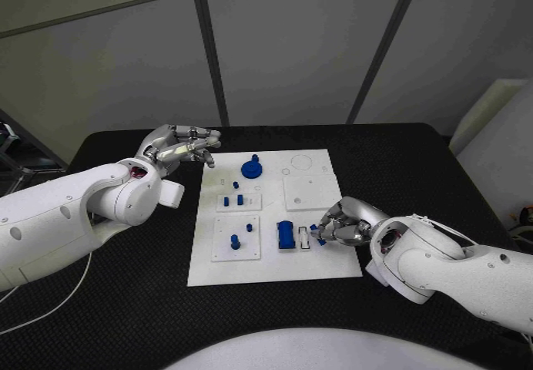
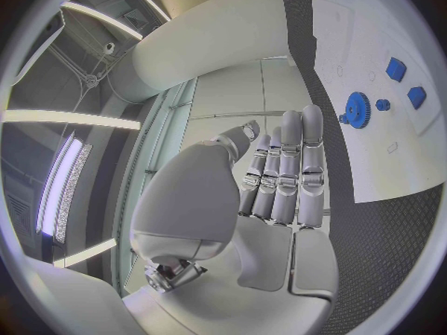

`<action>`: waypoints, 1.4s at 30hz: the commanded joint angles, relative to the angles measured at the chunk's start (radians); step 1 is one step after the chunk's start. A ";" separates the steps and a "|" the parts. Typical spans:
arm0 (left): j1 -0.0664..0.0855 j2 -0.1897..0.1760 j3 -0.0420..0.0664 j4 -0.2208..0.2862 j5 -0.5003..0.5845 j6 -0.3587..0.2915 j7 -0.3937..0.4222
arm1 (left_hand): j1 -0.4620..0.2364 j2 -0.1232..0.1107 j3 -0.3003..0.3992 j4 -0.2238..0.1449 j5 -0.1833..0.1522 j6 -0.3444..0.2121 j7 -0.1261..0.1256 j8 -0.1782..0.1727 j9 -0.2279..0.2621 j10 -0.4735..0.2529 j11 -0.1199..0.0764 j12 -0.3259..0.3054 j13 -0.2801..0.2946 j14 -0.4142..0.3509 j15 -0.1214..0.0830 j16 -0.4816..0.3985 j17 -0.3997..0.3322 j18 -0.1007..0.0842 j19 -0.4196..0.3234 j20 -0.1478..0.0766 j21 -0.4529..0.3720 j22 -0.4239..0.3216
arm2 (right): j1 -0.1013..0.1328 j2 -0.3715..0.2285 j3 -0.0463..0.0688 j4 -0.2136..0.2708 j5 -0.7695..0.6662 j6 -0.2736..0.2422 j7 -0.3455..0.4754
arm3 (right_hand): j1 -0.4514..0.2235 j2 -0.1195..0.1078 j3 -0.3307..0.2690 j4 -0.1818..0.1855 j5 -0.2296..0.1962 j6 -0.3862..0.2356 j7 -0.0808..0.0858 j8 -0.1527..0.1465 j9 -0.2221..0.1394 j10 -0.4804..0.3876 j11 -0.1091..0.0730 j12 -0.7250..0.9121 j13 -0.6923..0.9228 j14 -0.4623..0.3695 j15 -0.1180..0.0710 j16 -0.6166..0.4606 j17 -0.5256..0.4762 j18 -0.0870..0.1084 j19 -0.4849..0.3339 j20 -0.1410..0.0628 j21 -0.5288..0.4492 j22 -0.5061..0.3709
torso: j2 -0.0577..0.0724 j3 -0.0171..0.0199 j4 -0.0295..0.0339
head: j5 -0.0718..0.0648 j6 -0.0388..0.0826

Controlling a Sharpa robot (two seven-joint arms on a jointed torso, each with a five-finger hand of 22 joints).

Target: Assemble the parts on the task board

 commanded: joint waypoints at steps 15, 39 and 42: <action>0.002 0.000 0.001 0.005 0.002 0.011 0.003 | -0.002 -0.001 0.000 -0.003 0.006 -0.007 -0.001 0.004 0.001 -0.009 -0.001 0.003 -0.001 -0.008 0.003 -0.006 -0.001 -0.019 -0.004 -0.001 -0.005 -0.002 | 0.002 0.056 0.000 -0.040 0.081 0.063 -0.006 | -0.065 -0.016 0.025 0.053 -0.004 0.017 -0.006 0.012 0.029 0.028 -0.016 0.009 0.008 0.070 -0.007 0.012 0.090 -0.010 0.008 -0.001 0.011 0.011 | 0.001 0.0006 -0.0010 | 0.006 -0.004; 0.002 0.000 0.001 0.005 0.002 0.016 -0.002 | -0.002 -0.001 0.000 -0.004 0.006 -0.008 0.000 0.004 0.001 -0.009 0.000 0.003 -0.001 -0.008 0.003 -0.006 -0.001 -0.019 -0.004 -0.001 -0.005 -0.002 | 0.002 0.073 0.000 -0.058 0.061 0.046 -0.002 | -0.270 0.005 -0.077 0.095 -0.217 0.018 -0.005 0.036 0.075 0.037 -0.013 0.020 0.023 0.070 -0.004 0.013 0.093 -0.010 0.007 0.002 0.013 0.017 | 0.000 0.0000 -0.0011 | 0.009 -0.005; 0.002 0.001 0.001 0.004 0.002 0.017 -0.003 | -0.002 -0.001 0.000 -0.004 0.006 -0.008 0.000 0.004 0.001 -0.009 0.000 0.003 -0.001 -0.008 0.003 -0.006 -0.001 -0.019 -0.004 -0.001 -0.005 -0.002 | 0.002 0.073 0.000 -0.058 0.056 0.043 0.002 | -0.274 0.009 -0.086 0.095 -0.231 0.017 -0.005 0.037 0.079 0.036 -0.013 0.020 0.024 0.070 -0.004 0.012 0.093 -0.010 0.007 0.002 0.013 0.017 | 0.000 -0.0001 -0.0012 | 0.009 -0.005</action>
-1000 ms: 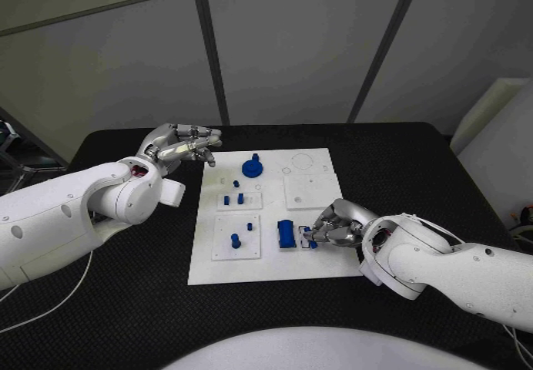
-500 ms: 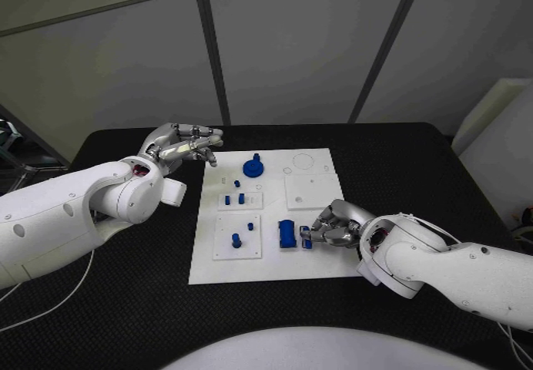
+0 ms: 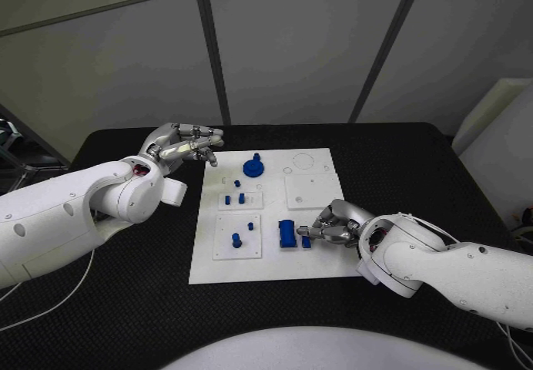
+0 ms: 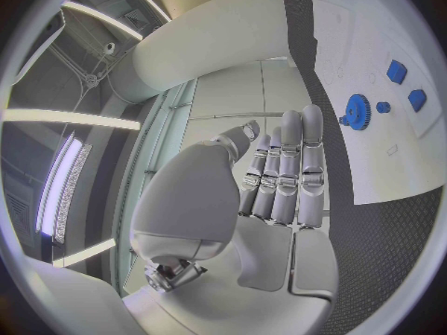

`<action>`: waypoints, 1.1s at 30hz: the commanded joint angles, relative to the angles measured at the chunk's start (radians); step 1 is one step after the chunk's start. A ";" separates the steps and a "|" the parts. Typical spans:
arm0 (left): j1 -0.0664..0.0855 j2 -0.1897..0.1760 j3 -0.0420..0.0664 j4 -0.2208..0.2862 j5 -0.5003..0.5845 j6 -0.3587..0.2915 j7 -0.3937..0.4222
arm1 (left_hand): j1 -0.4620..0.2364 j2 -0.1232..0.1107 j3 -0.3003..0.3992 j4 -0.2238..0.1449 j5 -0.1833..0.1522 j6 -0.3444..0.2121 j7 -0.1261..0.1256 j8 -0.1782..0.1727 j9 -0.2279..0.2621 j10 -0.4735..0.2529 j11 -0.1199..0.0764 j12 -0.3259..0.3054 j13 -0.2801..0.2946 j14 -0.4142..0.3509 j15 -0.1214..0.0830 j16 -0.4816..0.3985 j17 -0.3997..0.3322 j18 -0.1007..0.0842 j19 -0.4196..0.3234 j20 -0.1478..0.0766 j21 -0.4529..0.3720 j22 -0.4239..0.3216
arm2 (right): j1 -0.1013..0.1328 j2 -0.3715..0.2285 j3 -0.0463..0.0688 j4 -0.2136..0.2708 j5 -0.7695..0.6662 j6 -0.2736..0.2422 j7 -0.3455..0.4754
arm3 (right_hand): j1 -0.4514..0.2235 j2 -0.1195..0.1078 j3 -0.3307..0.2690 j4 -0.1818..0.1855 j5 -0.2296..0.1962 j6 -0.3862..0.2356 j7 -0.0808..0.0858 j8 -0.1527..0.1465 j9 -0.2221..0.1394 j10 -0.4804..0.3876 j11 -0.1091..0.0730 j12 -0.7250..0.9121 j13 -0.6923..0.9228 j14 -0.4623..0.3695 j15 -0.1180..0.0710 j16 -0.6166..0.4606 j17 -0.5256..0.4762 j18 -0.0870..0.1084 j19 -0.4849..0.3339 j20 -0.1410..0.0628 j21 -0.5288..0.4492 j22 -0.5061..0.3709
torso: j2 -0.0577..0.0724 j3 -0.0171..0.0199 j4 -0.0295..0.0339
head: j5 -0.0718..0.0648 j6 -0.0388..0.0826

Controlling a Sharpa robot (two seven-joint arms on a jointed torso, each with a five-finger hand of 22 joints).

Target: Assemble the parts on the task board

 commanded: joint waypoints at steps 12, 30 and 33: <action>0.002 0.001 0.001 0.000 0.002 0.016 -0.001 | -0.003 -0.001 0.000 -0.003 0.006 -0.008 0.000 0.004 0.001 -0.010 0.000 0.004 -0.002 -0.008 0.003 -0.006 -0.001 -0.019 -0.004 -0.001 -0.005 -0.001 | 0.000 -0.025 0.000 0.024 -0.017 0.032 0.077 | 0.052 0.000 -0.006 -0.031 -0.026 -0.012 0.004 0.008 0.012 -0.005 0.005 -0.001 0.003 0.070 -0.004 0.001 0.092 -0.010 0.002 -0.002 0.004 0.000 | -0.001 0.0001 -0.0004 | 0.001 -0.004; 0.001 0.001 0.001 -0.002 0.002 0.017 -0.002 | -0.003 -0.001 0.000 -0.003 0.006 -0.008 0.000 0.004 0.001 -0.010 0.000 0.004 -0.002 -0.008 0.003 -0.006 -0.001 -0.019 -0.004 -0.001 -0.005 -0.001 | -0.001 -0.068 -0.001 0.035 -0.056 0.082 0.150 | 0.096 -0.009 -0.022 -0.057 -0.057 -0.016 0.006 0.014 0.024 -0.009 0.006 -0.005 0.002 0.070 -0.003 0.000 0.091 -0.009 0.000 -0.001 0.001 -0.003 | 0.000 0.0009 0.0004 | -0.004 -0.002; 0.001 0.001 0.001 -0.002 0.002 0.018 -0.002 | -0.003 -0.001 0.000 -0.003 0.006 -0.008 0.000 0.004 0.001 -0.010 0.000 0.004 -0.002 -0.008 0.003 -0.006 -0.001 -0.019 -0.004 -0.001 -0.005 -0.001 | -0.001 -0.062 -0.001 0.026 -0.057 0.084 0.147 | 0.098 -0.007 -0.022 -0.058 -0.058 -0.015 0.005 0.015 0.025 -0.009 0.006 -0.005 0.002 0.070 -0.003 -0.001 0.091 -0.009 0.000 -0.001 0.001 -0.002 | 0.000 -0.0002 0.0013 | -0.005 -0.002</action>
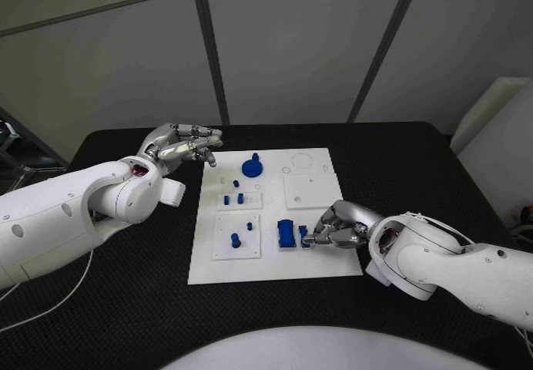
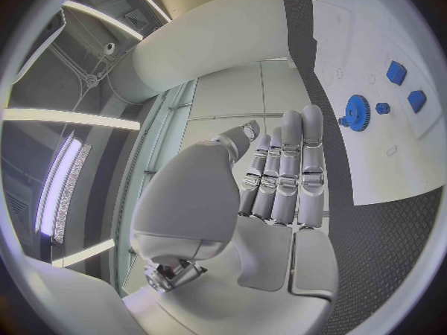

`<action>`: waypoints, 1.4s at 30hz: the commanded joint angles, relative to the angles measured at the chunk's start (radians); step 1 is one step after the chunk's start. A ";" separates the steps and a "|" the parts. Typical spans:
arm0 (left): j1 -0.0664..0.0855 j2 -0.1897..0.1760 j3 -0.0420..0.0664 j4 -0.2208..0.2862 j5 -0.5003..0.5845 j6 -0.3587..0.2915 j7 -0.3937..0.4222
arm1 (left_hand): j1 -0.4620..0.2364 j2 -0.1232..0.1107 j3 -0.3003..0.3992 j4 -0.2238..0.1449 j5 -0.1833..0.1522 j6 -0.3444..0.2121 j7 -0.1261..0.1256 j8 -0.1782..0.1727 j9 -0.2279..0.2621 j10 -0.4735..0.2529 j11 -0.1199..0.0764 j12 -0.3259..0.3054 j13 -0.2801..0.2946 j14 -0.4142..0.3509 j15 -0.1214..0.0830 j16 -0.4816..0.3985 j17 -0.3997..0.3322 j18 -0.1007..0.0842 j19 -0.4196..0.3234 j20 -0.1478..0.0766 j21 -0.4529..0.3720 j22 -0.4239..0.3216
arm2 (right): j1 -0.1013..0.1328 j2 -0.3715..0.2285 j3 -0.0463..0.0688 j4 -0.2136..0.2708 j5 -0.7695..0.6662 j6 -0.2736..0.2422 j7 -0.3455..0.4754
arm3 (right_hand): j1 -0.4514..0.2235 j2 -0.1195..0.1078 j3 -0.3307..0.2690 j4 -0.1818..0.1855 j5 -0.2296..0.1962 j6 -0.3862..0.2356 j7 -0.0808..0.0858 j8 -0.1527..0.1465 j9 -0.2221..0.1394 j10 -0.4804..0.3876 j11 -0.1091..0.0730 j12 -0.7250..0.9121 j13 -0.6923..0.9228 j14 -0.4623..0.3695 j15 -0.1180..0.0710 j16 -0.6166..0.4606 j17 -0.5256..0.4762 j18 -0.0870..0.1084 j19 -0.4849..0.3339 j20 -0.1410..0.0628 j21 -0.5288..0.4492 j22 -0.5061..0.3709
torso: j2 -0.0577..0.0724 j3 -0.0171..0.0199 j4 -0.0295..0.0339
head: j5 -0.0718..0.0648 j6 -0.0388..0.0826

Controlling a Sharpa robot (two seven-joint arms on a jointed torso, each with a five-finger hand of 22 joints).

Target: Assemble the parts on the task board

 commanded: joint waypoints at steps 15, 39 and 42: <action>0.001 0.001 0.001 0.000 0.002 0.013 0.001 | -0.003 -0.001 0.000 -0.003 0.006 -0.008 0.000 0.004 0.001 -0.010 0.000 0.004 -0.002 -0.004 0.000 -0.006 -0.001 -0.019 -0.004 -0.001 -0.005 -0.002 | 0.000 0.038 0.000 -0.063 -0.076 0.035 -0.006 | 0.064 0.016 0.001 -0.036 -0.031 -0.005 -0.002 0.013 0.012 -0.003 -0.002 -0.003 0.004 0.070 -0.006 0.001 0.094 -0.010 0.001 -0.002 0.003 0.003 | 0.001 0.0001 0.0006 | 0.004 -0.006; 0.001 0.003 0.000 -0.006 0.002 0.011 0.006 | -0.006 0.000 -0.001 -0.002 0.006 -0.009 0.001 0.005 0.001 -0.012 0.001 0.006 -0.002 -0.005 0.001 -0.006 -0.002 -0.019 -0.004 0.000 -0.006 -0.002 | 0.016 -0.001 0.001 -0.040 0.081 -0.054 0.220 | 0.068 0.023 -0.029 -0.030 -0.009 -0.048 0.016 -0.006 0.013 -0.042 0.013 -0.068 -0.039 0.039 0.006 -0.096 -0.017 0.019 -0.069 0.007 -0.103 -0.137 | -0.005 -0.0014 0.0021 | 0.000 0.005; 0.001 0.006 0.000 -0.014 0.002 0.012 0.016 | -0.011 -0.002 -0.004 0.001 0.005 -0.010 0.001 0.006 0.001 -0.013 0.001 0.007 -0.002 -0.005 0.001 -0.006 -0.002 -0.020 -0.004 0.001 -0.007 -0.003 | 0.048 -0.004 0.001 -0.078 0.248 -0.056 0.347 | 0.092 0.025 -0.037 -0.041 0.007 -0.083 0.036 -0.028 0.006 -0.119 0.031 -0.193 -0.125 0.002 0.022 -0.214 -0.138 0.050 -0.150 0.021 -0.237 -0.298 | -0.012 -0.0028 0.0014 | 0.002 0.011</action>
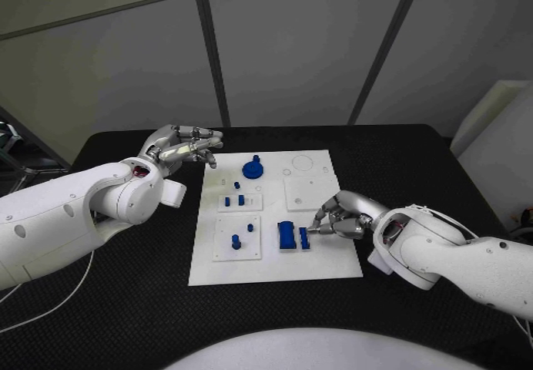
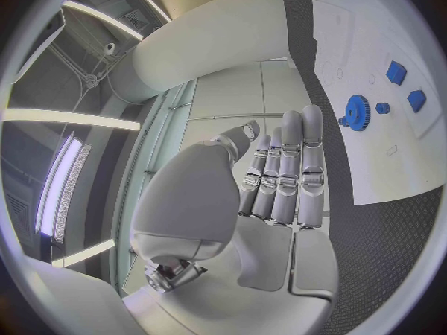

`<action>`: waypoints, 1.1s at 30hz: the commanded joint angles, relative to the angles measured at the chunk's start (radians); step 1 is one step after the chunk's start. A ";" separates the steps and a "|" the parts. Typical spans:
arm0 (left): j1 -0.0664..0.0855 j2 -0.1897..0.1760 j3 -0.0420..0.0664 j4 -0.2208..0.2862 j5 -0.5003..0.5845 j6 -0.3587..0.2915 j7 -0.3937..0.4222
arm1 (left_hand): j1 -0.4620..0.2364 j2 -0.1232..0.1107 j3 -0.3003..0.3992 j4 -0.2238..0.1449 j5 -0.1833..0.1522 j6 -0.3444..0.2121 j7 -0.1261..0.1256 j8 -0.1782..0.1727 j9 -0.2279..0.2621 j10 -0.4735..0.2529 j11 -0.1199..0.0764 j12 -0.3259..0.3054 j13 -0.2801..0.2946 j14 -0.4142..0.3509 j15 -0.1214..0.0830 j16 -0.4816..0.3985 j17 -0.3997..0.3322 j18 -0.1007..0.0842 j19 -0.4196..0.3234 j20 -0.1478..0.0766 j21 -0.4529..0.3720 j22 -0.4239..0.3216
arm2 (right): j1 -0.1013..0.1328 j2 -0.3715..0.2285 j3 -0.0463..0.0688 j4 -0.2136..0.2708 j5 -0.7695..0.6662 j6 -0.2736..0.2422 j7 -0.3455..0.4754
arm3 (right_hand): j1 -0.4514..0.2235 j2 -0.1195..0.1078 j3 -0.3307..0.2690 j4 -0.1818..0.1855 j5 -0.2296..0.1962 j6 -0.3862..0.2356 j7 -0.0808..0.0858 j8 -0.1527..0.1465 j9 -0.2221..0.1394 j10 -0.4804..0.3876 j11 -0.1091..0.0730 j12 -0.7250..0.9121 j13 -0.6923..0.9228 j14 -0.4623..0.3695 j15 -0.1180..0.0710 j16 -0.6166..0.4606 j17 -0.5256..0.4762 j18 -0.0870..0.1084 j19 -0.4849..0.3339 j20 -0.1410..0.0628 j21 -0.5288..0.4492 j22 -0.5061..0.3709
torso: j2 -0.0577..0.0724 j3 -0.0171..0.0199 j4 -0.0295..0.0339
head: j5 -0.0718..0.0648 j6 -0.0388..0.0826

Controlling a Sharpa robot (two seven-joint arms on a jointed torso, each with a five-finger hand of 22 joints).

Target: Assemble the parts on the task board

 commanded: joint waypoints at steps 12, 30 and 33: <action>0.001 0.083 -0.005 -0.133 0.131 0.019 0.137 | -0.054 -0.004 -0.102 0.054 -0.010 0.000 -0.011 0.030 0.004 -0.023 0.013 -0.004 -0.022 -0.190 0.061 -0.292 -0.133 -0.034 -0.259 0.064 -0.261 -0.188 | 0.099 0.155 0.007 -0.404 0.799 0.009 0.575 | 0.200 0.064 0.027 -0.045 -0.039 -0.114 0.091 -0.145 -0.139 -0.343 0.121 -0.680 -0.614 -0.430 0.147 -0.941 -0.698 0.062 -0.439 0.131 -0.787 -0.690 | -0.080 -0.0179 -0.0062 | -0.011 0.060; -0.011 0.251 -0.009 -0.367 0.227 -0.046 0.191 | -0.422 0.089 -0.314 0.003 -0.048 -0.326 -0.109 -0.121 -0.071 -0.332 -0.018 -0.341 -0.099 -0.510 0.064 -0.763 -0.442 -0.103 -0.737 0.058 -0.444 -0.662 | 0.102 0.381 0.033 -0.754 0.922 0.033 0.655 | -0.305 0.036 0.113 -0.125 -0.075 -0.367 0.047 -0.262 -0.446 -0.563 0.103 -0.987 -1.151 -0.686 0.147 -1.288 -1.127 0.017 -0.626 0.116 -1.140 -0.999 | -0.116 -0.0129 -0.0073 | 0.001 0.117; -0.010 0.248 -0.013 -0.355 0.227 -0.057 0.193 | -0.496 0.089 -0.325 0.003 -0.056 -0.375 -0.116 -0.121 -0.071 -0.381 -0.026 -0.341 -0.099 -0.553 0.055 -0.763 -0.442 -0.071 -0.759 0.040 -0.444 -0.681 | 0.103 0.377 0.031 -0.742 0.931 0.023 0.659 | -0.391 0.029 0.123 -0.199 -0.080 -0.419 0.039 -0.262 -0.455 -0.620 0.096 -0.987 -1.151 -0.747 0.142 -1.288 -1.136 0.017 -0.682 0.104 -1.215 -1.006 | -0.115 -0.0115 -0.0054 | 0.001 0.123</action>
